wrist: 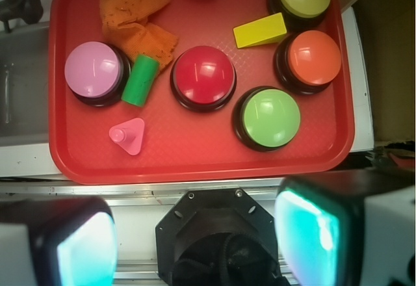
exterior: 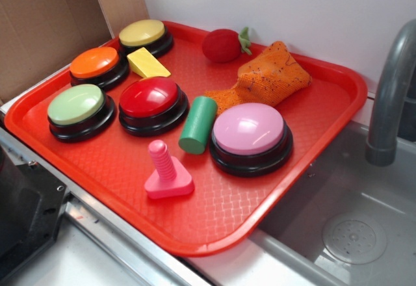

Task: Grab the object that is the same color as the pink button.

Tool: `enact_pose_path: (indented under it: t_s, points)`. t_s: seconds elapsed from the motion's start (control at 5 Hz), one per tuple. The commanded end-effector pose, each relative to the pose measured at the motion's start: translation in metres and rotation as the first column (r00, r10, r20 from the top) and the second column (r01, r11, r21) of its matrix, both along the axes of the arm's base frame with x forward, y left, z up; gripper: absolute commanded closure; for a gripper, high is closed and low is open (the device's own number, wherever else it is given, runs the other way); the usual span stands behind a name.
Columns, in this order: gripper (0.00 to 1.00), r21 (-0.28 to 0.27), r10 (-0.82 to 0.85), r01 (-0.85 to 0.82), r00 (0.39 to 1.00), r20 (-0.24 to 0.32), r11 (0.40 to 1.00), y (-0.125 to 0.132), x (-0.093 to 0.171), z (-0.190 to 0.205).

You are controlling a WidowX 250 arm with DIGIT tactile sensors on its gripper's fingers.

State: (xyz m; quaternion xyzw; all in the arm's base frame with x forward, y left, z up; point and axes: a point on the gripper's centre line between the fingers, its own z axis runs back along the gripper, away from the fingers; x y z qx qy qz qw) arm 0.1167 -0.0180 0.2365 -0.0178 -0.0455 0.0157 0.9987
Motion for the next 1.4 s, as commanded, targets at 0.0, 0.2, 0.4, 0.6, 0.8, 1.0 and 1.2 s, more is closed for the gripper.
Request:
enact_pose_path:
  t_s: [0.0,0.2,0.4,0.6,0.8,1.0,1.2]
  points:
    - [0.0,0.0,0.0,0.0,1.0,0.0,1.0,0.0,0.0,0.0]
    - [0.0,-0.088,0.042,-0.039,0.998,0.037,0.995,-0.017,-0.002,-0.025]
    - [0.0,-0.152,0.06,-0.054,0.997,0.04,0.987,-0.033,-0.001,-0.05]
    - [0.0,-0.165,0.167,-0.159,0.985,0.035,0.974,-0.05,0.007,-0.08]
    - [0.0,-0.149,0.257,-0.25,0.966,0.03,0.957,-0.062,0.018,-0.113]
    - [0.0,-0.136,0.318,-0.315,0.948,0.003,0.939,-0.075,0.03,-0.14]
    - [0.0,-0.115,0.379,-0.375,0.925,0.013,0.92,-0.081,0.035,-0.156]
